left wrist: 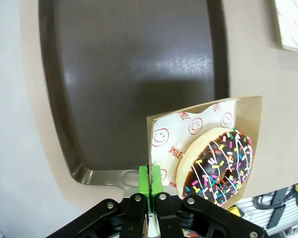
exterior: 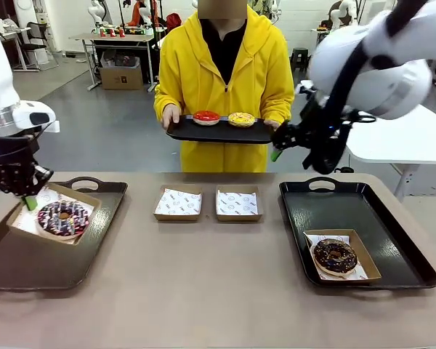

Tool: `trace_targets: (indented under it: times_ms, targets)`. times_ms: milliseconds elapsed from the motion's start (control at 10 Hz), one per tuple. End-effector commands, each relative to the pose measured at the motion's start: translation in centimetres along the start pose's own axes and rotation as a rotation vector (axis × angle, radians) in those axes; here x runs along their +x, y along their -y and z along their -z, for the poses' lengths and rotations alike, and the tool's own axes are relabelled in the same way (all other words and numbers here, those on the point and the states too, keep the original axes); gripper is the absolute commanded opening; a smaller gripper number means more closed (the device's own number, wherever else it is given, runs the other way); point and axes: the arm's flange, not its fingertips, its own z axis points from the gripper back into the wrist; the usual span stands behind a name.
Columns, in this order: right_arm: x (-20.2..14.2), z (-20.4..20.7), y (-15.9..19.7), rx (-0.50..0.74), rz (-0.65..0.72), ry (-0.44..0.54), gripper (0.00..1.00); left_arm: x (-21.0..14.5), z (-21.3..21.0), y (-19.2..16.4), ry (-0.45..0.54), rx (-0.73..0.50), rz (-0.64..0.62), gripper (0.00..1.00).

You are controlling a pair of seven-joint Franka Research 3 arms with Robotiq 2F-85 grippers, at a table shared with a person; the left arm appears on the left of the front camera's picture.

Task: Individually package the donuts and arrange them on the tray.
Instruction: Place the picked Paper togo box on the Handle tray while simultaneously picking up another Paper togo box from the table with the other hand.

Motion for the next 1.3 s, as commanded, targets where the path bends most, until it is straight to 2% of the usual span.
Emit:
trace_targets:
  times_ms: [0,200,300,700,900,1200]
  targets:
    - [3.8,2.3,-2.1,-0.106,0.017,-0.062,1.00,-1.1,1.6,-1.5,0.015,0.027,0.049,0.01]
    - [5.7,6.1,-3.9,-0.154,0.021,-0.114,1.00,-1.6,3.0,-2.5,0.001,0.014,0.037,0.01]
    - [6.4,7.5,-4.5,-0.167,0.013,-0.129,1.00,-0.8,1.7,-1.2,-0.017,0.013,0.027,0.01]
    - [7.1,12.3,-4.8,-0.199,0.038,-0.117,1.00,-0.8,1.7,-1.2,-0.017,0.013,0.027,0.01]
    - [6.7,13.6,-3.8,-0.243,0.061,-0.116,1.00,-0.8,1.7,-1.2,-0.017,0.013,0.027,0.01]
    - [5.4,14.0,-3.4,-0.231,0.063,-0.133,1.00,-0.8,1.7,-1.2,-0.017,0.013,0.027,0.01]
